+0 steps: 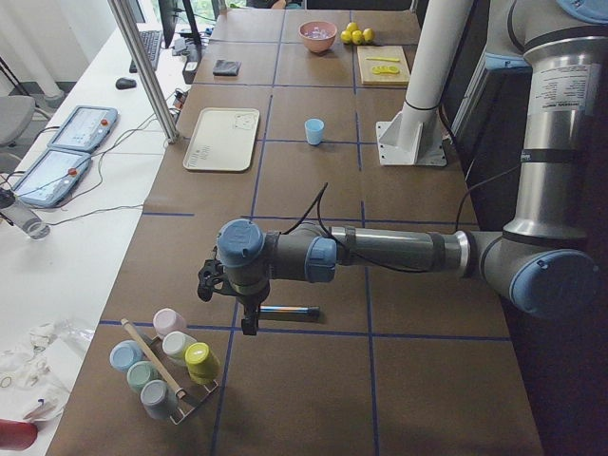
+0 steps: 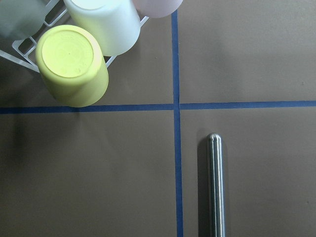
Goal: Mash ice and strawberries in cup
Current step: 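Grasp a clear ice cube from the pink bowl with the right gripper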
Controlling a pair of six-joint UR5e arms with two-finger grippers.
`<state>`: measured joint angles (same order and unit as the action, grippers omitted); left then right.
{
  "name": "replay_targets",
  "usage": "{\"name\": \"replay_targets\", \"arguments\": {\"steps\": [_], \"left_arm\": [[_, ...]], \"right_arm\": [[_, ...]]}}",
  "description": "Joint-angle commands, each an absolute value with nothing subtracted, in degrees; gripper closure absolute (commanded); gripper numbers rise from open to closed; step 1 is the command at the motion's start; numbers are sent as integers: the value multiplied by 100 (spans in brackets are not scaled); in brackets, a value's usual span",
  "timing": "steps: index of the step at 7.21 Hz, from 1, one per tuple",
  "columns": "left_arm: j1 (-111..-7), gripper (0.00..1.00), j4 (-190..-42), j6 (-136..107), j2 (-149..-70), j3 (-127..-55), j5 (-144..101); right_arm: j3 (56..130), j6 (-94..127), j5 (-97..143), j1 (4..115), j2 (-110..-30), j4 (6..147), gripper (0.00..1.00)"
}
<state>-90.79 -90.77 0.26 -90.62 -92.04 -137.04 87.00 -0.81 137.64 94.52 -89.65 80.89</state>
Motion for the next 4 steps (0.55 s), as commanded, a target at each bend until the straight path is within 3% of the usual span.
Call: {"name": "replay_targets", "arguments": {"steps": [1,4], "left_arm": [[-9079,0,-9079,26,-9062,-9211,-13711],[-9079,0,-9088,26,-9053,-9237,-13711]], "right_arm": [[8710,-132,13764,9422,-9087,7798,1],[9359,-35,13790,8834,-9474,7585,1]]}}
